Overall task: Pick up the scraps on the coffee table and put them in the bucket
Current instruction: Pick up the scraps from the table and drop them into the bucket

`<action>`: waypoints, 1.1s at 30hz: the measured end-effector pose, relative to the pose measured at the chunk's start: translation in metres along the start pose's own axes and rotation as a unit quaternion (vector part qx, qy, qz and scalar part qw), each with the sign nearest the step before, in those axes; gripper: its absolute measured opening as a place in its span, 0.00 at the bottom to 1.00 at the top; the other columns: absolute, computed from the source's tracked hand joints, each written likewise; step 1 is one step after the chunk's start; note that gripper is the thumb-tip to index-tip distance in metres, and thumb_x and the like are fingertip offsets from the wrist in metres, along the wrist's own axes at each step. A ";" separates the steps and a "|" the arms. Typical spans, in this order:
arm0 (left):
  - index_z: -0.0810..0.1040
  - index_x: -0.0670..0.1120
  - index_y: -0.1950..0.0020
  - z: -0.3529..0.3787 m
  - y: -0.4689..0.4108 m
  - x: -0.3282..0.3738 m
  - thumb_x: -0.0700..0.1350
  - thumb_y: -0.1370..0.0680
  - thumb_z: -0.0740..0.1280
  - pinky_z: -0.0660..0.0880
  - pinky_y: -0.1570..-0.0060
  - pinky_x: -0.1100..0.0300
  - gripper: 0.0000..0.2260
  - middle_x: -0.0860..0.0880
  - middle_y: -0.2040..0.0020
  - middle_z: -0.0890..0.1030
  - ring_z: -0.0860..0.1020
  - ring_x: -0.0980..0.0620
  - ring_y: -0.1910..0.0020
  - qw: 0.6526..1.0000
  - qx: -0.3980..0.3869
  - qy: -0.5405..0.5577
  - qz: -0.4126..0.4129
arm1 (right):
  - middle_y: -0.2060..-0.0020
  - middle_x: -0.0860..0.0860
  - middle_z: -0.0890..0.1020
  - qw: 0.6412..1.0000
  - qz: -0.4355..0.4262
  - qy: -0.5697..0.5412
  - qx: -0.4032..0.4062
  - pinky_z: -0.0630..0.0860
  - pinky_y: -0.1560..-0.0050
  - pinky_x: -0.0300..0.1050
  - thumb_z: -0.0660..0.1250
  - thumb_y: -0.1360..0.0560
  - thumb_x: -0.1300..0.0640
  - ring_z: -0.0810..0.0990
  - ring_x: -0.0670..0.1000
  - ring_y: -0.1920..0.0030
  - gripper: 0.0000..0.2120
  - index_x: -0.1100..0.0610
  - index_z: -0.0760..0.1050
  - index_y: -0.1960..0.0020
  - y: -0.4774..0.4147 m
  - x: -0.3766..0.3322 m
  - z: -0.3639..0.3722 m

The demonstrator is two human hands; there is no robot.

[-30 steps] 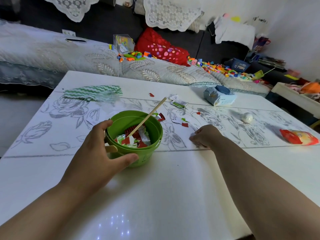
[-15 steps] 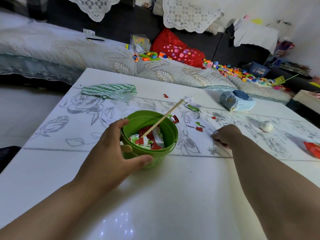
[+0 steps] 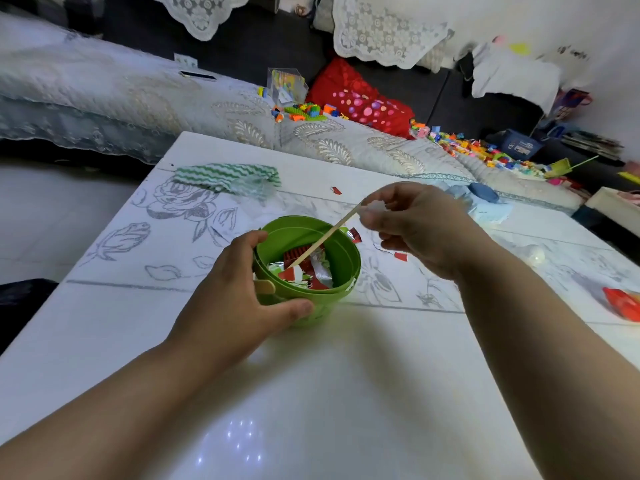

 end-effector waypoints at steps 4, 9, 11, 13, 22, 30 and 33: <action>0.58 0.58 0.31 -0.002 0.001 0.002 0.60 0.40 0.76 0.71 0.56 0.62 0.42 0.56 0.37 0.69 0.72 0.69 0.54 1.000 -0.002 -0.007 0.002 | 0.62 0.48 0.83 0.978 -0.028 0.196 -0.067 0.83 0.55 0.49 0.76 0.33 0.55 0.84 0.53 0.60 0.10 0.51 0.82 0.52 0.002 -0.022 0.034; 0.59 0.58 0.32 -0.005 0.002 0.004 0.60 0.39 0.75 0.70 0.57 0.63 0.41 0.56 0.40 0.68 0.73 0.69 0.56 1.000 -0.003 -0.017 -0.004 | 0.63 0.50 0.84 0.980 -0.024 0.195 -0.028 0.82 0.61 0.40 0.73 0.29 0.57 0.83 0.48 0.65 0.07 0.54 0.82 0.51 -0.003 -0.019 0.035; 0.60 0.58 0.33 -0.008 0.002 0.003 0.60 0.39 0.75 0.69 0.60 0.64 0.39 0.57 0.41 0.67 0.73 0.69 0.57 1.000 -0.002 -0.020 -0.004 | 0.64 0.50 0.83 0.984 -0.009 0.175 0.034 0.80 0.65 0.36 0.71 0.28 0.58 0.80 0.45 0.67 0.05 0.56 0.82 0.52 -0.009 -0.013 0.018; 0.62 0.58 0.34 -0.010 0.001 0.002 0.60 0.38 0.75 0.68 0.62 0.68 0.37 0.58 0.42 0.66 0.73 0.69 0.57 1.000 -0.002 -0.026 -0.002 | 0.64 0.51 0.82 0.982 0.024 0.165 0.089 0.79 0.65 0.38 0.70 0.27 0.59 0.80 0.46 0.66 0.06 0.58 0.82 0.51 -0.018 0.002 -0.007; 0.61 0.64 0.42 -0.012 -0.005 0.001 0.60 0.38 0.75 0.67 0.62 0.71 0.32 0.60 0.44 0.67 0.73 0.70 0.57 1.000 0.006 -0.016 -0.008 | 0.40 0.57 0.80 0.932 0.175 0.312 0.058 0.72 0.36 0.50 0.71 0.28 0.53 0.77 0.57 0.39 0.22 0.60 0.76 0.37 -0.077 0.123 -0.040; 0.59 0.68 0.44 -0.011 -0.008 0.000 0.60 0.39 0.75 0.66 0.65 0.71 0.31 0.70 0.50 0.65 0.73 0.73 0.58 1.000 0.010 -0.001 -0.010 | 0.40 0.56 0.78 0.936 0.155 0.313 0.043 0.75 0.38 0.50 0.73 0.29 0.53 0.78 0.56 0.43 0.25 0.58 0.74 0.34 -0.110 0.136 -0.036; 0.59 0.69 0.45 -0.010 -0.008 0.000 0.60 0.39 0.75 0.65 0.65 0.71 0.31 0.70 0.49 0.65 0.71 0.77 0.58 1.000 0.013 0.001 -0.013 | 0.56 0.56 0.80 0.940 0.175 0.290 0.042 0.80 0.47 0.51 0.74 0.30 0.55 0.79 0.54 0.59 0.19 0.60 0.79 0.41 -0.115 0.137 -0.039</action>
Point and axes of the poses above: each hand's wrist, its own y-axis away from the middle knuckle, its own z-axis out of the palm, x = y × z, the point moved 1 cm from there along -y, towards the middle knuckle
